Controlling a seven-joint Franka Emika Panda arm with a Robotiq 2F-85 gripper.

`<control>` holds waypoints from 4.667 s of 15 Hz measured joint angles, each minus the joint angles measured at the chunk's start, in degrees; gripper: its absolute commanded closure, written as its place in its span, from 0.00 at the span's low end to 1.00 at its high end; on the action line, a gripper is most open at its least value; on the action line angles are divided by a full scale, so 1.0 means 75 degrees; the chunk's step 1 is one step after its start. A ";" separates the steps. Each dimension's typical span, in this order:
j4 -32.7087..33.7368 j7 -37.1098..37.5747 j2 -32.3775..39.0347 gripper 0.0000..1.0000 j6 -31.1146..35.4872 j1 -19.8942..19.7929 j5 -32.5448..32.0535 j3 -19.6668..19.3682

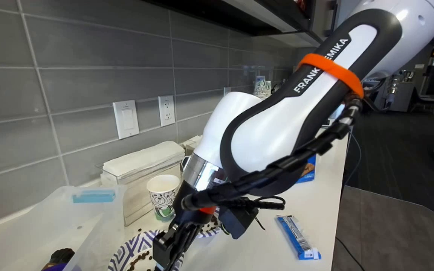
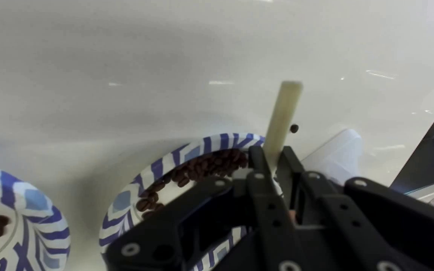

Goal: Use the white spoon to place some contents from the bowl on the left into the bowl on the right.

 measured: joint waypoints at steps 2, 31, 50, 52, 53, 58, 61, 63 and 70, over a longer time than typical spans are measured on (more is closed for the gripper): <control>0.0241 0.0000 0.0215 0.97 0.0000 0.0150 0.0131 -0.0079; 0.0599 0.0388 0.0423 0.97 -0.0063 0.0459 0.1063 -0.0606; -0.0483 -0.0121 -0.1224 0.97 -0.1161 0.0536 0.2062 -0.0656; -0.0475 -0.0235 -0.1227 0.97 -0.1185 0.0535 0.2350 -0.0664; -0.0475 -0.0295 -0.1223 0.97 -0.1185 0.0531 0.2533 -0.0666; -0.0461 -0.0670 -0.1179 0.97 -0.1185 0.0519 0.3591 -0.0674; -0.0432 -0.0956 -0.1147 0.97 -0.1185 0.0527 0.4283 -0.0676; -0.0399 -0.1198 -0.1101 0.97 -0.1189 0.0530 0.4819 -0.0676; -0.0310 -0.2092 -0.0992 0.97 -0.1557 0.0678 0.6553 -0.0901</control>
